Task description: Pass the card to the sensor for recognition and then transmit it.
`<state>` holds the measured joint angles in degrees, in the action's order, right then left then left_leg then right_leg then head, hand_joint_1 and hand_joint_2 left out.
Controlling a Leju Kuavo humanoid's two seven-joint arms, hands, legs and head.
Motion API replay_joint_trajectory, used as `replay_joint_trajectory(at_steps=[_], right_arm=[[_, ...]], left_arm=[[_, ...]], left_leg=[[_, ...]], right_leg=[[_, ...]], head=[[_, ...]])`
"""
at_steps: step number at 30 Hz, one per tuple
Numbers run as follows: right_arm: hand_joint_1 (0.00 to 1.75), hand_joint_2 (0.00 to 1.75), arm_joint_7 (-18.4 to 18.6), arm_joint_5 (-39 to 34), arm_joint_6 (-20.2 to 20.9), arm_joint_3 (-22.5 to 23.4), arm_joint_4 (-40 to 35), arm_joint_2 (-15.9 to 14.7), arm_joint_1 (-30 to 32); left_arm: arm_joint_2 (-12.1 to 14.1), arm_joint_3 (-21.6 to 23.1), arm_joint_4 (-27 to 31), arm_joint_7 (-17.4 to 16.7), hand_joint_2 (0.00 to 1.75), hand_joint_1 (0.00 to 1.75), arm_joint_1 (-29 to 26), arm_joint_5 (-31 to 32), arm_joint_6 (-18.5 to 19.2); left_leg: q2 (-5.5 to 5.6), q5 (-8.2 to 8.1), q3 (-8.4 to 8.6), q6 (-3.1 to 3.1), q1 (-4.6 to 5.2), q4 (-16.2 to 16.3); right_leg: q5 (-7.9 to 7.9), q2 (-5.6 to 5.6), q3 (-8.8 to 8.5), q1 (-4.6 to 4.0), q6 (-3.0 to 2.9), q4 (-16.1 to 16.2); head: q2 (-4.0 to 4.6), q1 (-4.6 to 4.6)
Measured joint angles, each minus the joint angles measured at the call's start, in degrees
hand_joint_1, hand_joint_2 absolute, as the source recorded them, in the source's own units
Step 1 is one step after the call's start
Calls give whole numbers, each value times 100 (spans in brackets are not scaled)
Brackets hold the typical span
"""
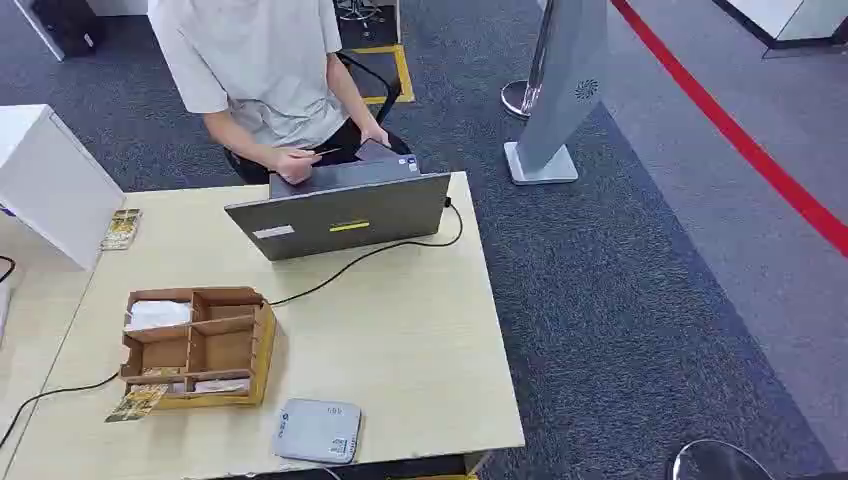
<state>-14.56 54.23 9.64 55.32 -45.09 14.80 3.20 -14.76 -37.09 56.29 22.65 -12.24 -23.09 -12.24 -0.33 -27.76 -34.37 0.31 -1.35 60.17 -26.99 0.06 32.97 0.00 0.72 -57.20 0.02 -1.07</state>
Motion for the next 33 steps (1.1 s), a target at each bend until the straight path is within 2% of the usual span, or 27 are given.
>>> replay_joint_trajectory(at_steps=[6, 11, 15, 19, 25, 33], right_arm=[[0, 175, -76, 262, 175, 326, -133, 48, 38], [0, 175, -94, 330, 218, 428, -170, 63, 62], [0, 175, -96, 334, 216, 450, -181, 70, 64], [0, 175, -122, 409, 221, 478, -183, 70, 63], [0, 175, -199, 616, 212, 496, -127, 59, 57], [0, 175, -297, 904, 113, 524, 94, 33, -43]], left_arm=[[-168, -39, 920, 603, 175, 0, -261, -535, -105], [-240, -360, 1769, 1001, 175, 0, -251, -509, -26], [-273, -746, 2564, 1163, 175, 0, -153, -338, 138], [-286, -818, 3441, 1254, 175, 0, -10, -58, 125], [-321, -817, 4516, 1355, 175, 0, 289, 566, -109], [-266, -579, 5483, 1414, 175, 0, 569, 1789, -479]], left_leg=[[1, 0, 0, 0, 0, 0], [2, 4, 2, -4, 0, -1], [2, 6, 8, -7, 0, -1], [5, 10, 6, -9, 0, -1], [9, 12, 10, -12, 3, -1], [8, 15, 12, -17, 3, -1]], right_leg=[[0, -2, 0, 0, 0, 0], [-1, -6, 0, 0, -1, -2], [-1, -5, 1, 0, -2, -8], [-1, -11, -3, 0, -2, -11], [1, -11, -4, 3, -5, -16], [2, -11, -1, 3, -8, -17]], head=[[0, 7], [0, 7], [0, 20], [0, 22], [0, 37], [0, 50]])
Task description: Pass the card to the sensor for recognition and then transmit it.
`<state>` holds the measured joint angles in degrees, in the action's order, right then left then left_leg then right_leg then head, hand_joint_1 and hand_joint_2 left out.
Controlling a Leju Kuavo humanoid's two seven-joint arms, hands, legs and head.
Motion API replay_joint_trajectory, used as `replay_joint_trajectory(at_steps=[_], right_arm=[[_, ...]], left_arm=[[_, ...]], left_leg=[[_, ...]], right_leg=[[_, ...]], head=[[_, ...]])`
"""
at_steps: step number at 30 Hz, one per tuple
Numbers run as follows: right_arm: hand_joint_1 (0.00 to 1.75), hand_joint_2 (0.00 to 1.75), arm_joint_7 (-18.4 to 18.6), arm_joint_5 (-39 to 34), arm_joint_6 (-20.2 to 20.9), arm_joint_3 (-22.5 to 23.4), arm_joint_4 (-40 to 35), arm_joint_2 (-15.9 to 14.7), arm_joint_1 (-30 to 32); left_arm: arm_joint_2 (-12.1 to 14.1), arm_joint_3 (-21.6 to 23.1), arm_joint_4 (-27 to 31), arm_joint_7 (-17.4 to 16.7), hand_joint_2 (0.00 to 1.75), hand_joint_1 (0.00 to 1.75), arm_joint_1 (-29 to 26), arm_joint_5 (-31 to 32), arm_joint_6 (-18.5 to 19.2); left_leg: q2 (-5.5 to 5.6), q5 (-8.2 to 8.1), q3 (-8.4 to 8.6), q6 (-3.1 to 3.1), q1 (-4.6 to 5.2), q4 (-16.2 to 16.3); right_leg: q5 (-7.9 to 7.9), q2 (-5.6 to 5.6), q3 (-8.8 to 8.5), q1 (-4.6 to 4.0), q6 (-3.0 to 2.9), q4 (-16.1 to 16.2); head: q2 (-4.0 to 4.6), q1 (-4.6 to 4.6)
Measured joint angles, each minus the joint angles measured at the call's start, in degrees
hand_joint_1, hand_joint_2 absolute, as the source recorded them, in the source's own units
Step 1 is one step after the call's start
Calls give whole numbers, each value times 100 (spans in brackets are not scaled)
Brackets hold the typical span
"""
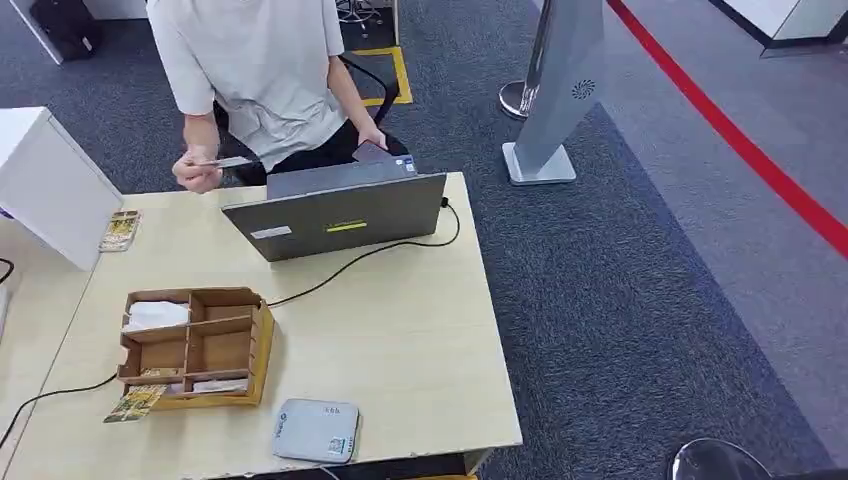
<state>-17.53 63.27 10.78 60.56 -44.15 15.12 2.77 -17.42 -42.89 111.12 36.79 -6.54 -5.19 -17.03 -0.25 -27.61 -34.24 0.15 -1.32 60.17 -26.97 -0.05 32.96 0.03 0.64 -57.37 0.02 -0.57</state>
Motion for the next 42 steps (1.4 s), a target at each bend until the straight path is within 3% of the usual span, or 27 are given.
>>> replay_joint_trajectory(at_steps=[6, 11, 26, 42], right_arm=[[0, 175, -17, 167, -94, 26, 217, -20, -113], [0, 175, -26, 265, -146, 48, 346, -35, -179], [0, 175, -59, 492, -262, 201, 693, -122, -302], [0, 175, 11, 892, -310, 380, 1045, -269, -408]], left_arm=[[195, 348, 302, -169, 175, 0, 360, 1169, -85], [488, 757, 317, -510, 175, 0, 725, 2004, 79], [1395, 2160, 215, -1640, 175, 0, 1868, 4187, 1060], [2367, 3560, -345, -2775, 175, 0, 3013, 6509, 2131]], left_leg=[[-1, 1, 3, -1, 0, 0], [-2, 4, 3, -5, 0, 0], [-8, 7, 2, -5, 1, 0], [-8, 12, 1, -12, 1, 0]], right_leg=[[3, 1, 2, 0, -3, -1], [7, 2, 4, 0, -9, -4], [11, 9, 9, 0, -13, -5], [14, 11, 15, 0, -16, -10]], head=[[0, 2], [0, 4], [0, 7], [0, 7]])
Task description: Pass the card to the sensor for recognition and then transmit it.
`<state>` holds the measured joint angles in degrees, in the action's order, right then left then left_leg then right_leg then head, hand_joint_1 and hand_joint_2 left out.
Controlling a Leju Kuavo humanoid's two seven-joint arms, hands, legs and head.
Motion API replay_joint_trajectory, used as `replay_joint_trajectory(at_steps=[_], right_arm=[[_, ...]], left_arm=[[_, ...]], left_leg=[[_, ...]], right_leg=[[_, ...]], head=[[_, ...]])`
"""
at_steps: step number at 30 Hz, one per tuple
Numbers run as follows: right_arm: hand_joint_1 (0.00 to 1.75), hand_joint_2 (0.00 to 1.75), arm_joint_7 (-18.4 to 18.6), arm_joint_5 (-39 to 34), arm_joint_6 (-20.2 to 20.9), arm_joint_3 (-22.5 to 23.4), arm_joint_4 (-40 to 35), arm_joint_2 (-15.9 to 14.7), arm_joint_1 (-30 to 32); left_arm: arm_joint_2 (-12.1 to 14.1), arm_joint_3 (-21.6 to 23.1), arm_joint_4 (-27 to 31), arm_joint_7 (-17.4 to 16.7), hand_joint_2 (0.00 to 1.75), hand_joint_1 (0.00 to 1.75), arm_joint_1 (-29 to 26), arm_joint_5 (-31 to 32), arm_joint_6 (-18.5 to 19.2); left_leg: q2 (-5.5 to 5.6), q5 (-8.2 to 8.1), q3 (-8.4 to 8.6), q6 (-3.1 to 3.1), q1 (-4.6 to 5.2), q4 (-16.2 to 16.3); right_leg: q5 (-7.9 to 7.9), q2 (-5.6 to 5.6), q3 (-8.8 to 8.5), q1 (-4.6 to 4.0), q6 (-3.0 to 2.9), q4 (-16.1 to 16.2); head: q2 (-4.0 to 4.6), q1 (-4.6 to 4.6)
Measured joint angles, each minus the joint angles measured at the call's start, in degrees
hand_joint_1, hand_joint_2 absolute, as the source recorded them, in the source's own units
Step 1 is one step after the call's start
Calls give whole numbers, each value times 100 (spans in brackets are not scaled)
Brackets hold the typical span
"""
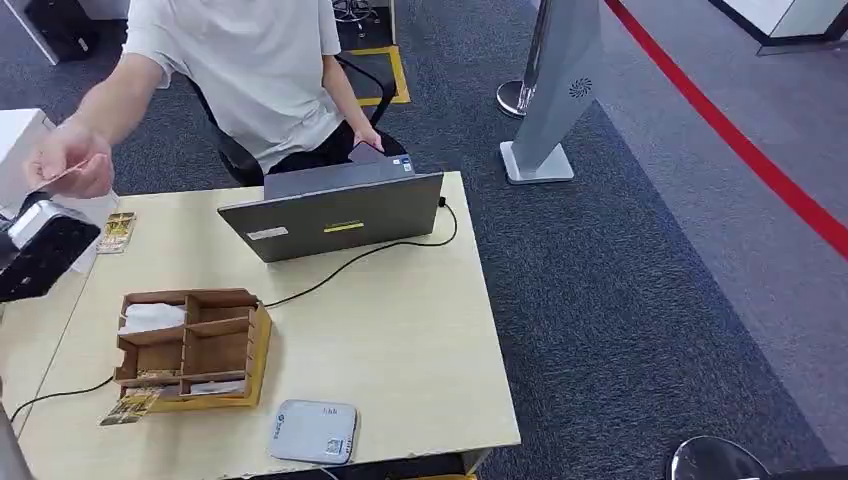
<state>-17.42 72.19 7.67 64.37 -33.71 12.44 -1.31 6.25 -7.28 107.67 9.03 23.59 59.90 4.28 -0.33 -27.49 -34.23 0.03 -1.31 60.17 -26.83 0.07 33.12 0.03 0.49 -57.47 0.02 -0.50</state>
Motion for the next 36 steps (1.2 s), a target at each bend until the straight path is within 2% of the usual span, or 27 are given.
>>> replay_joint_trajectory(at_steps=[12, 13, 16, 17, 23, 36], right_arm=[[0, 175, 116, 385, -61, 107, 265, -118, -81], [0, 175, 129, 422, -63, 112, 273, -120, -87], [0, 175, 164, 529, -63, 153, 319, -146, -103], [0, 175, 175, 558, -63, 166, 332, -149, -107], [0, 175, 260, 737, 13, 236, 352, -166, -135], [0, 175, 312, 831, 66, 282, 352, -166, -139]], left_arm=[[667, 971, -536, -790, 175, 0, 821, 1691, 704], [712, 1048, -560, -864, 175, 115, 864, 1851, 768], [824, 1255, -684, -1058, 175, 115, 1017, 2299, 947], [872, 1334, -722, -1089, 175, 175, 1052, 2384, 973], [1014, 1581, -931, -1161, 175, 175, 1242, 2862, 1165], [1047, 1620, -1069, -1124, 175, 175, 1265, 2882, 1187]], left_leg=[[2, 11, -8, 2, 1, 0], [0, 11, -7, 2, 2, 0], [0, 14, -12, 0, 1, 0], [0, 14, -11, 0, 2, 0], [-1, 17, -15, 0, 2, 0], [-1, 17, -15, 0, 3, 0]], right_leg=[[4, 1, 6, 0, -3, -5], [6, 1, 7, 0, -7, -5], [8, 2, 11, 0, -8, -6], [8, 2, 12, 0, -8, -7], [13, 2, 15, 0, -15, -8], [13, 2, 16, 0, -14, -8]], head=[[0, 2], [0, 7], [0, 7], [0, 7], [0, 15], [0, 15]])
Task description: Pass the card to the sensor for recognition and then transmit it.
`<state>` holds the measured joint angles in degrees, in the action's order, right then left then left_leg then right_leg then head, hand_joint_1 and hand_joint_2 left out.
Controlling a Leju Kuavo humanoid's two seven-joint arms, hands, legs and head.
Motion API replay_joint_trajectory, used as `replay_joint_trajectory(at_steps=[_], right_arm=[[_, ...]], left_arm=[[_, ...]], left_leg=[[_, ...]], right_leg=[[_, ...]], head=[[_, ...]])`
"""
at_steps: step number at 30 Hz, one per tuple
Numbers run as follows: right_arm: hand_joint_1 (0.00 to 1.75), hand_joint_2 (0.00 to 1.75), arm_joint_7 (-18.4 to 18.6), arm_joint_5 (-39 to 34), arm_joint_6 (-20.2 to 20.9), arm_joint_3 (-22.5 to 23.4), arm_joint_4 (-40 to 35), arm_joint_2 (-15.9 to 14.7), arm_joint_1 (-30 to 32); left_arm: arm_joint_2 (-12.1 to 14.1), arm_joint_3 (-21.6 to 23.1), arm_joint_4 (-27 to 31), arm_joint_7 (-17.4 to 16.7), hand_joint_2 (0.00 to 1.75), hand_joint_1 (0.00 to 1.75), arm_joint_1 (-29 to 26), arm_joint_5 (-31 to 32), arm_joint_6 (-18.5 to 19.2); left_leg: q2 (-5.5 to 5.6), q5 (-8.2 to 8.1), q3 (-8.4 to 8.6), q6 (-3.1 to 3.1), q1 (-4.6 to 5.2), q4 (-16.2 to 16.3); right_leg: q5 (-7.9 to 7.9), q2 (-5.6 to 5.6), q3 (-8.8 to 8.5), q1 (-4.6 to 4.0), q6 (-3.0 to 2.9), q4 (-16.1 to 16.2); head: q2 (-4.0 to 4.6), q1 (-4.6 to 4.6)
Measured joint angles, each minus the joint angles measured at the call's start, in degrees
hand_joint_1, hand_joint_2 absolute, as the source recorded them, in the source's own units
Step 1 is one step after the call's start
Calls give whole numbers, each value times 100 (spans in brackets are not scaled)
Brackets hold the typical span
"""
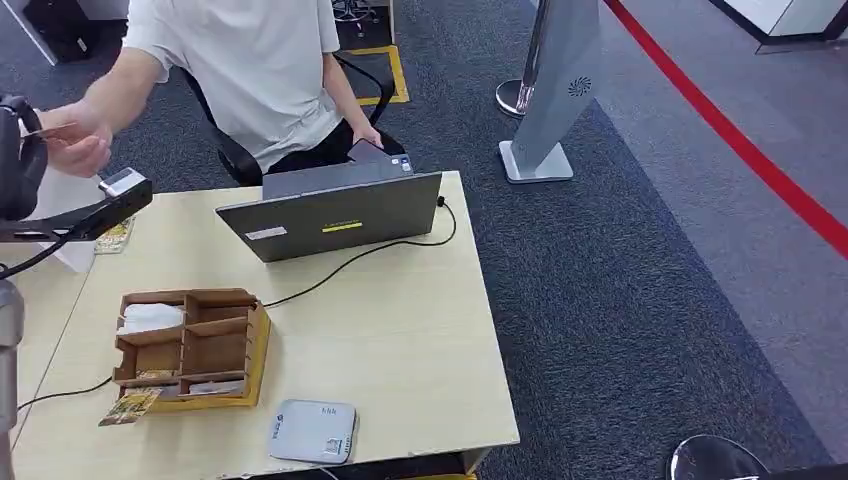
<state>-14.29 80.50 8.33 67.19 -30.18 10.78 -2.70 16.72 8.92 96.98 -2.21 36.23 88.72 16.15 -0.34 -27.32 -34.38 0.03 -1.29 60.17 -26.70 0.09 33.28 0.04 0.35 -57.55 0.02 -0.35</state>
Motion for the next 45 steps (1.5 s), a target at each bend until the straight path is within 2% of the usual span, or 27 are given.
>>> replay_joint_trajectory(at_steps=[3, 5, 9, 13, 17, 23, 30, 36, 40, 45], right_arm=[[0, 175, 9, 39, 46, 2, 0, 0, 1], [0, 175, 26, 77, 66, 2, -2, 2, 1], [0, 175, 94, 206, 66, 0, -15, 18, 7], [0, 175, 219, 343, 70, 0, -96, 131, 26], [0, 175, 313, 446, 94, 20, -297, 311, 114], [0, 175, 341, 522, 177, 72, -575, 472, 155], [0, 175, 334, 579, 236, 107, -730, 505, 168], [0, 175, 297, 686, 409, 214, -922, 553, 182], [0, 175, 286, 715, 470, 229, -984, 566, 184], [0, 175, 273, 719, 496, 227, -1034, 568, 187]], left_arm=[[4, 2, 0, -2, 175, 175, 0, 0, -11], [7, 4, 0, -136, 175, 175, -9, 0, -85], [-72, 11, 261, -243, 175, 175, -262, -33, -460], [-413, 11, 1192, -131, 175, 175, -1095, -188, -1074], [-643, 215, 2257, 20, 175, 175, -2302, -302, -1830], [-678, 653, 3121, 127, 175, 175, -3527, -369, -2426], [-691, 905, 3484, 181, 175, 175, -4145, -435, -2509], [-780, 1086, 3458, 155, 175, 175, -4974, -507, -2520], [-966, 1097, 3252, 7, 175, 175, -5320, -722, -2347], [-1246, 1097, 2769, 118, 175, 175, -5620, -936, -2393]], left_leg=[[0, 0, 0, 0, 0, 0], [1, 0, 0, 0, 0, 0], [0, -1, 0, 0, 1, 0], [-8, -8, -1, 2, 8, -1], [-17, -22, 3, 0, 12, -2], [-15, -30, 2, 1, 11, -3], [-7, -27, 6, 1, 11, -4], [-4, -29, 4, 2, 11, -4], [-4, -31, 4, 3, 12, -4], [-3, -30, 5, 3, 12, -4]], right_leg=[[0, 0, 0, 0, 0, 0], [0, -1, -1, 0, 0, -1], [0, 1, -2, 1, 0, -1], [-3, 7, 0, 10, 1, -1], [-16, 18, 2, 14, 13, 0], [-28, 15, 3, 14, 8, 0], [-27, 8, -3, 14, 7, -3], [-29, 6, -2, 14, 7, -3], [-30, 6, -2, 14, 8, -3], [-30, 4, -3, 14, 8, -3]], head=[[0, -2], [0, 0], [0, 0], [0, -2], [2, -2], [2, 7], [0, 9], [0, 4], [0, 7], [0, 7]])
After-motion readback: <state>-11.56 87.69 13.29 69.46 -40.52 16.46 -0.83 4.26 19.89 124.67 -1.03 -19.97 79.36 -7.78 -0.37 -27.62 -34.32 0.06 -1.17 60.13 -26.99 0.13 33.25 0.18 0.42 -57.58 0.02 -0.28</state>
